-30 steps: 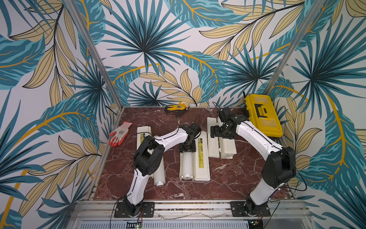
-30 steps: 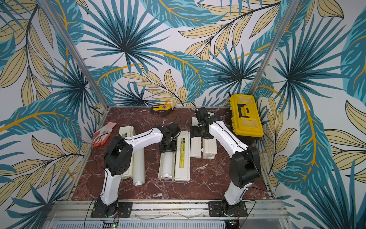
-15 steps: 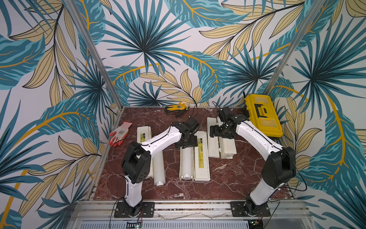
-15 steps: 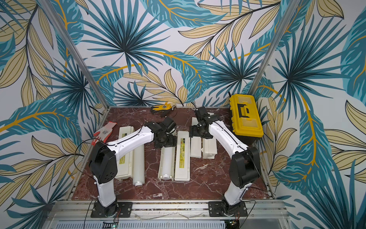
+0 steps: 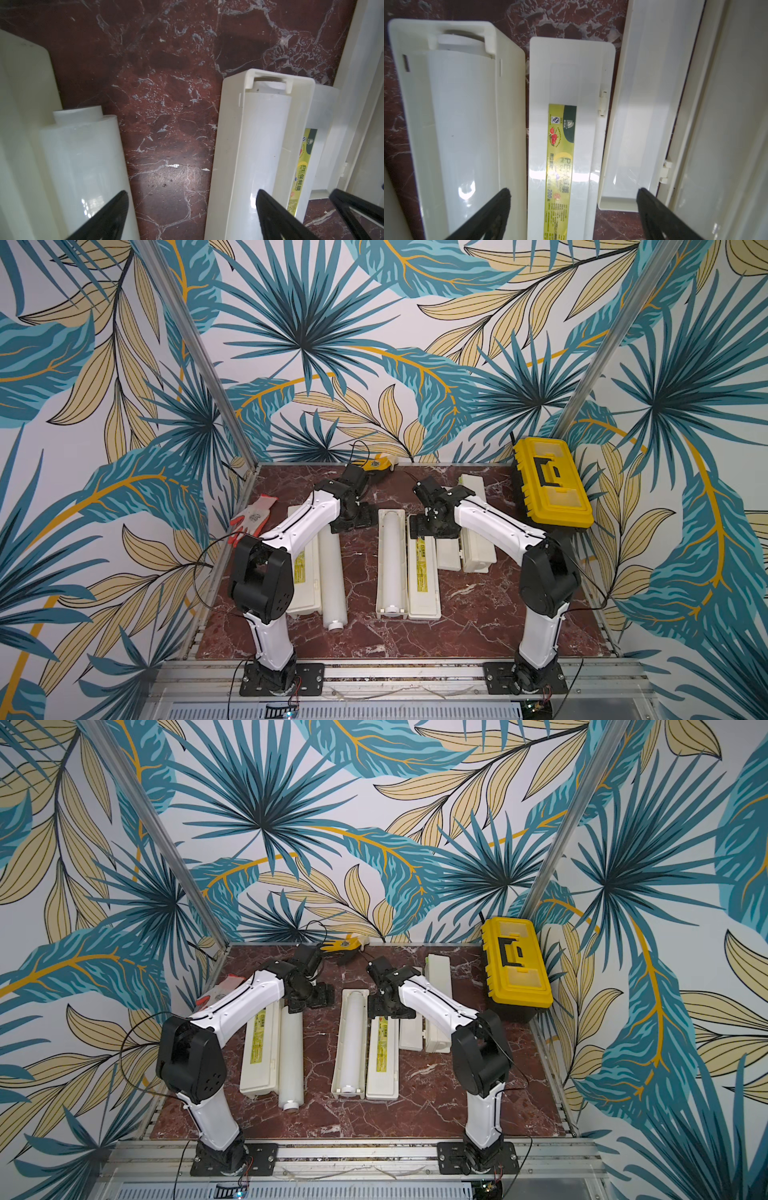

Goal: Put plastic wrap rolls into dispensers
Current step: Pick up the lid from the center of the board.

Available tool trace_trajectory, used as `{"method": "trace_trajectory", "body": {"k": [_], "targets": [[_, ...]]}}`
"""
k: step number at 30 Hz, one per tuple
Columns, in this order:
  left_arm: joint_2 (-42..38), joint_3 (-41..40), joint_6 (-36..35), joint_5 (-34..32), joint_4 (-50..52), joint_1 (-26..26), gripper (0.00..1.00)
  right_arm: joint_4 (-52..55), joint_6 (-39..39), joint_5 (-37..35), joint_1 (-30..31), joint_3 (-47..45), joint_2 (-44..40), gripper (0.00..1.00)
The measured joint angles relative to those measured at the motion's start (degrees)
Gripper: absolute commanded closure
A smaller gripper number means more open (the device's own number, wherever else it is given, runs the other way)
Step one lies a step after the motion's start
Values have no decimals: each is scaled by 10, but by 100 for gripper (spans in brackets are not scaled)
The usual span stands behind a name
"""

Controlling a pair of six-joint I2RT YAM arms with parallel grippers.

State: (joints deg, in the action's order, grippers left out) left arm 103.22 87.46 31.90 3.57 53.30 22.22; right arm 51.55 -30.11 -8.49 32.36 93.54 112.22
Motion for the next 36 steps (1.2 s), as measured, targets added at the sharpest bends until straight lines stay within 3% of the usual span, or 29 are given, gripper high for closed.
{"method": "trace_trajectory", "body": {"k": [9, 29, 36], "targets": [[-37, -104, -32, 64, -49, -52, 4, 15, -45, -53, 18, 32, 72, 2], [-56, -151, -53, 108, -102, -81, 3, -7, -24, -13, 49, 65, 127, 3], [-60, -160, -53, 111, -107, -81, 3, -8, -25, -43, 53, 54, 126, 1]]}}
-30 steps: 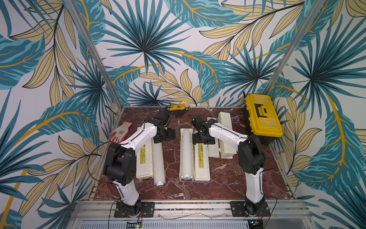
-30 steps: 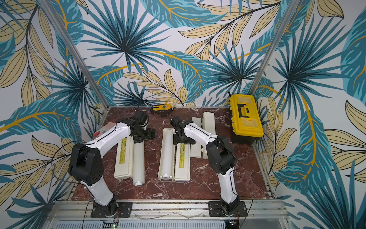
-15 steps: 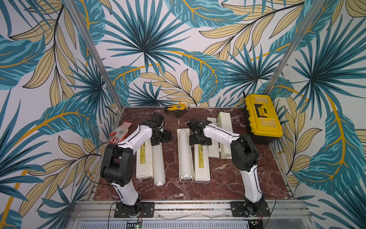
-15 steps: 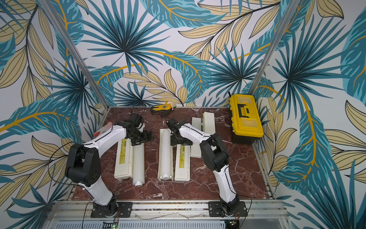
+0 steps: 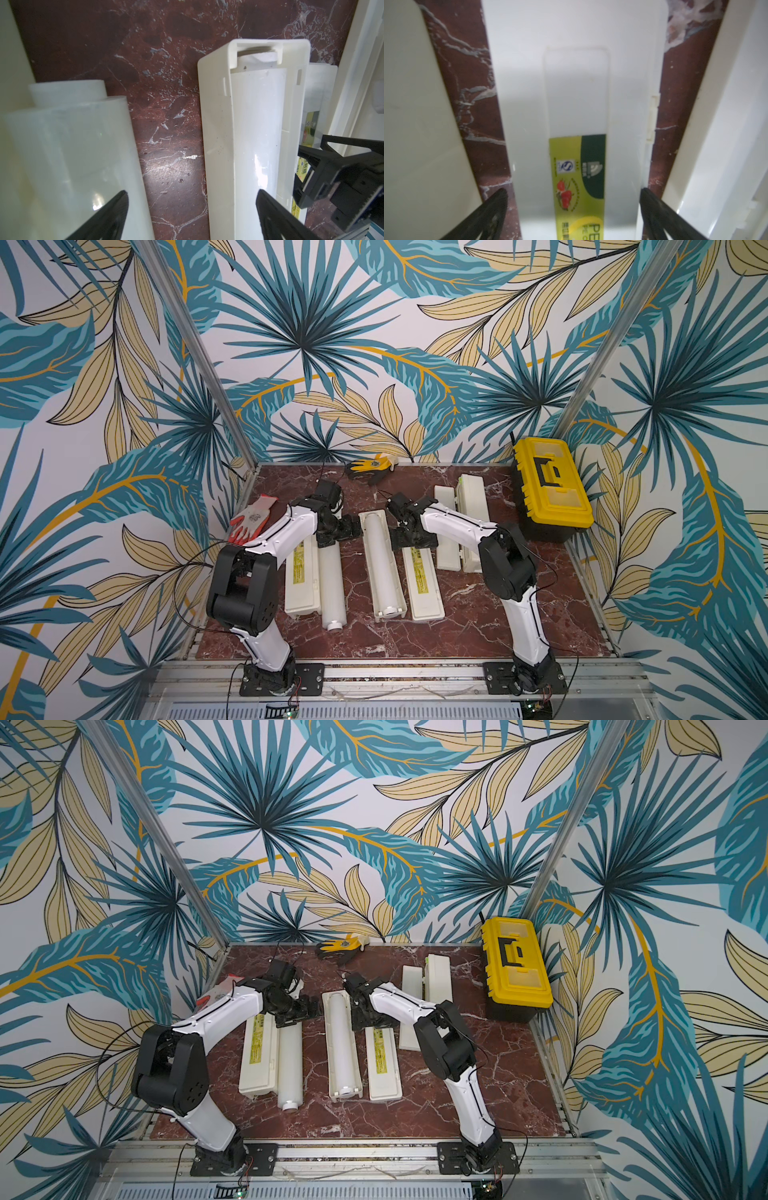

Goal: Put plastic wrap rolls into dispensers
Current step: Pick up the lid from the center of the board.

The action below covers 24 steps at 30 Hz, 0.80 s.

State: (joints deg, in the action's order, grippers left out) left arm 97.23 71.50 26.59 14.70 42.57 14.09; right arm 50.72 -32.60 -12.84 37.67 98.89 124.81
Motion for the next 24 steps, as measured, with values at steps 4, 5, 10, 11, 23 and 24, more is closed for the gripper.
{"method": "trace_trajectory", "body": {"k": [4, 5, 10, 11, 23, 24], "targets": [[-5, -6, 0, 0, -2, 0, 3, 1, 0, -12, 0, -6, 0, 1], [-6, -7, 1, 0, -2, 0, 3, 0, 0, -13, 0, -6, 0, 1], [-7, -7, 3, -1, -2, -1, 3, -1, 0, -5, 0, -7, 2, 1], [-8, -7, 4, -1, -2, -1, 3, -1, 0, -2, 0, -7, 4, 1], [-12, -13, 5, 1, -2, -1, 3, -7, -6, 25, -5, -9, 12, 4], [-12, -13, 4, 1, -2, -1, 3, -9, -6, 26, -5, -10, 12, 3]]}}
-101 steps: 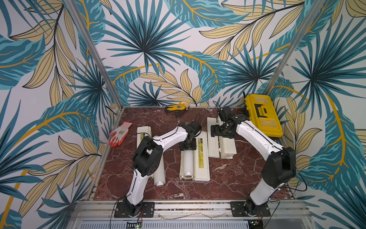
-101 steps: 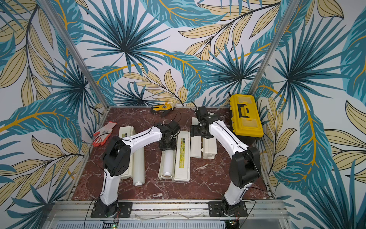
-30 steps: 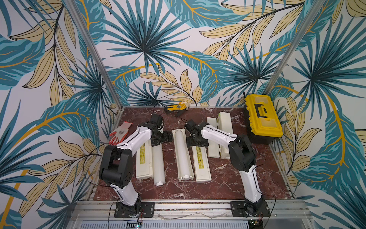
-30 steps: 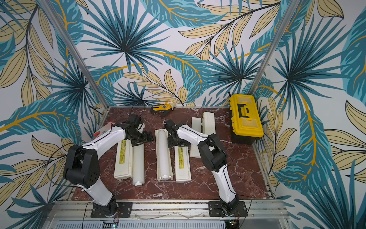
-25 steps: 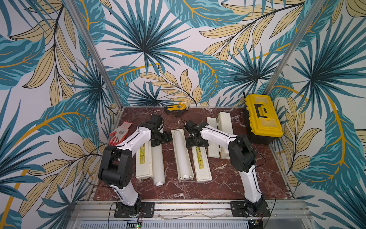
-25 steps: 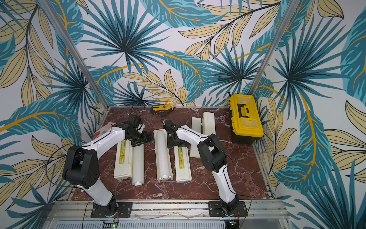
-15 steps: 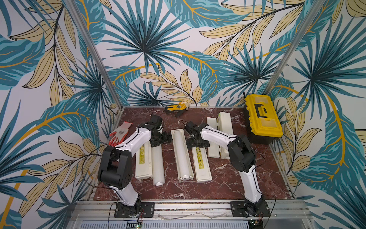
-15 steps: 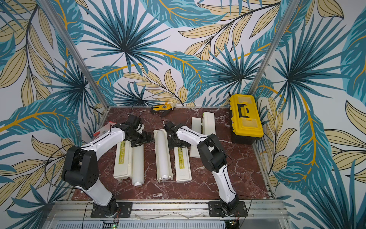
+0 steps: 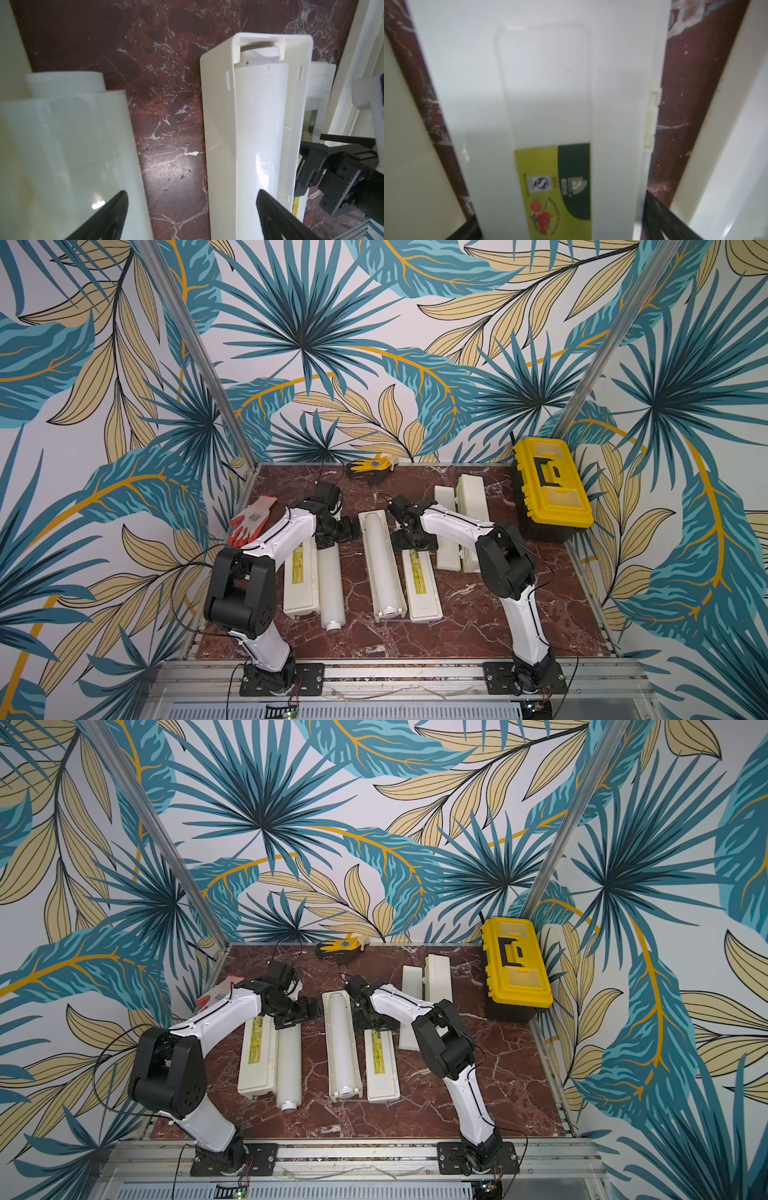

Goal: Put plastic wrap rolls into dispensers
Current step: Pick up the lid from the center of the board.

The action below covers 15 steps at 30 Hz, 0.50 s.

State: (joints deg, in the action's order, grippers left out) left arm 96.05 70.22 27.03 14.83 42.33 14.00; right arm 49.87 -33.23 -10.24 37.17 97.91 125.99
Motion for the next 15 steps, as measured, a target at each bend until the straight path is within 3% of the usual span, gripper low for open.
{"method": "trace_trajectory", "body": {"k": [3, 8, 15], "targets": [[0, 0, 0, 0, 0, 0, 3, -7, -2, 3, -1, -7, -3, 4], [0, 0, 0, 0, 0, 0, 3, -25, -1, 4, -1, -25, -14, 16], [0, 0, -3, 2, 1, 0, 3, -27, 7, -7, -1, -54, -36, 23]]}}
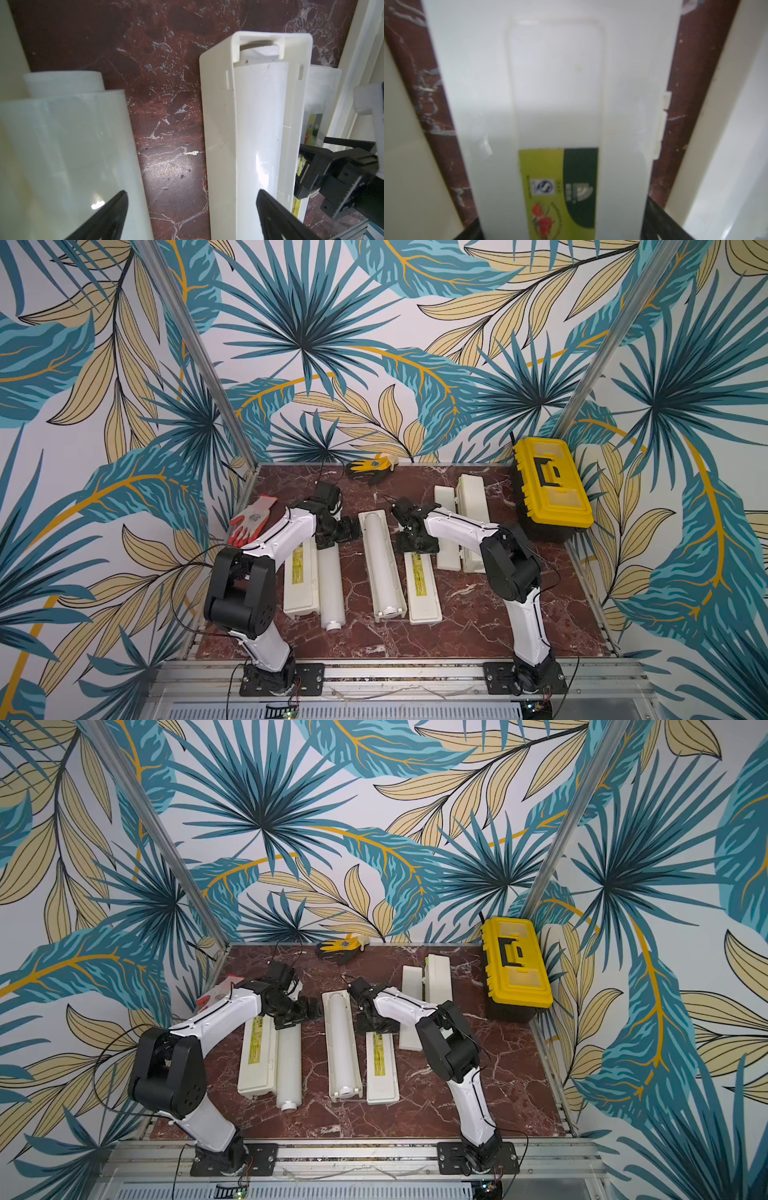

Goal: Put plastic wrap rolls into dispensers
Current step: Pick up the lid from the center of the board.

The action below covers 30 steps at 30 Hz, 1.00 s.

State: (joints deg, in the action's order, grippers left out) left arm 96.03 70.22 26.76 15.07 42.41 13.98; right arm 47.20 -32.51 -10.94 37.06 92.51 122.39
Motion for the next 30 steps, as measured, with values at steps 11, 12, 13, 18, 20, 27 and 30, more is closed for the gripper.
{"method": "trace_trajectory", "body": {"k": [11, 12, 13, 18, 20, 27, 30], "targets": [[-4, 0, -8, 2, 3, -2, 2, 72, 0, -21, 3, 29, -78, 24], [-6, 0, -10, 2, 4, -3, 2, 88, 0, -21, 4, 47, -80, 24], [-9, 0, -11, 2, 4, -6, 2, 106, 1, -21, 6, 71, -80, 24], [-20, 1, -22, 13, 5, -44, 2, 171, 7, -10, 21, 195, -74, 23], [-21, 2, -28, 23, 7, -70, 2, 188, 7, -2, 31, 248, -60, 22], [-20, 5, -44, 48, 17, -127, 1, 234, 9, 14, 56, 382, 48, 22], [-20, 5, -48, 53, 21, -130, 1, 235, 9, 19, 57, 384, 74, 22]]}}
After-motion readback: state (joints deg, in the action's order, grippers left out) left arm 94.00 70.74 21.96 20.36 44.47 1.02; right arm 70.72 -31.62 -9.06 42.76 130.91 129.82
